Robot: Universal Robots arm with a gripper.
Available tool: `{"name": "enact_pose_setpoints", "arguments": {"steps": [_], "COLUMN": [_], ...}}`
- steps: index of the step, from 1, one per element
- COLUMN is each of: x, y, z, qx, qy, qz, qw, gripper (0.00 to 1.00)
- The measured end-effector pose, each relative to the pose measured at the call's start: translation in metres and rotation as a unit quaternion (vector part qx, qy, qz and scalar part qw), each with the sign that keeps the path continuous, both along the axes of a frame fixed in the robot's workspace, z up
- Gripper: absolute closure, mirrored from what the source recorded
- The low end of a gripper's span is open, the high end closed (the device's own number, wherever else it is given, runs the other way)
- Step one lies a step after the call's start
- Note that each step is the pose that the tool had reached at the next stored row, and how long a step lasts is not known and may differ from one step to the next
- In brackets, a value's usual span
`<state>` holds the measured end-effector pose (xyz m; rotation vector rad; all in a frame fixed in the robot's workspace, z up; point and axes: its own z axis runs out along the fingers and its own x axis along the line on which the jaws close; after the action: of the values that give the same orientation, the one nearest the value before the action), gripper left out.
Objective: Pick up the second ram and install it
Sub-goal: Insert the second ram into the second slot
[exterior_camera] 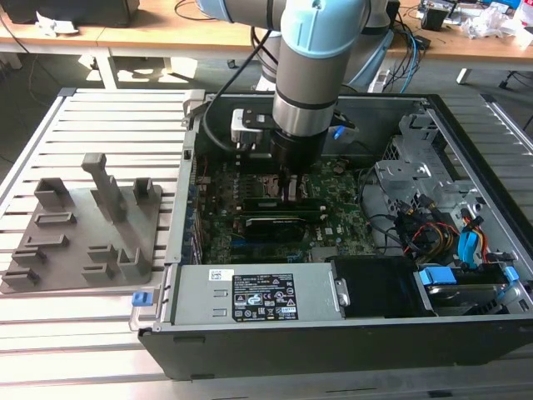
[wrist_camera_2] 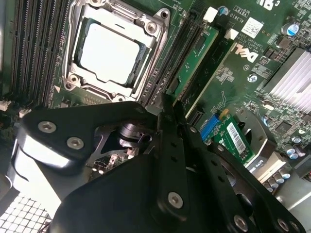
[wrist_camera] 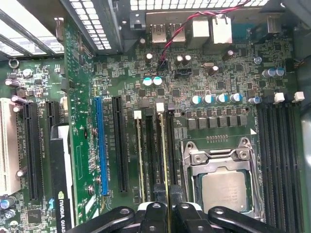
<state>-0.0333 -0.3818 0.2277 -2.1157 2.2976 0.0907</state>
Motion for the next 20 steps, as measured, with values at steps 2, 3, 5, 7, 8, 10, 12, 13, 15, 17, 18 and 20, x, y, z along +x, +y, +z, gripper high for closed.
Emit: {"name": "enact_pose_setpoints", "arguments": {"steps": [2,3,5,7,8,10,12,13,15,17,18,20], "x": [0.0003,-0.0006,-0.0007,-0.0007,-0.0007,0.0001,0.0018,0.0019,0.0021,0.0021,0.0021,0.0021], "y": [0.0001,0.0003,0.0012,0.0013,0.0013,0.0014,0.0014,0.0015,0.0015,0.0013,0.001,0.0006], "z": [-0.0015,-0.0017,-0.0019,-0.0033,-0.0045,-0.0051,-0.005,-0.0051,-0.0051,-0.0051,-0.0051,-0.0051], "qx": [0.0,0.0001,0.0001,0.0,-0.0001,-0.0005,-0.0011,-0.001,-0.001,-0.001,-0.001,-0.0012], "qy": [0.0007,0.0006,0.0006,0.0006,0.0007,0.0011,0.001,0.001,0.001,0.001,0.001,0.001], "qz": [0.0,0.0,0.001,0.002,0.002,0.002,0.002,0.002,0.002,0.002,0.002,0.003], "qw": [1.0,1.0,1.0,1.0,1.0,1.0,1.0,1.0,1.0,1.0,1.0,1.0], "gripper": [0.86,0.86,0.86,0.86,0.86,0.86,0.86,0.86,0.86,0.86,0.86,0.86]}}
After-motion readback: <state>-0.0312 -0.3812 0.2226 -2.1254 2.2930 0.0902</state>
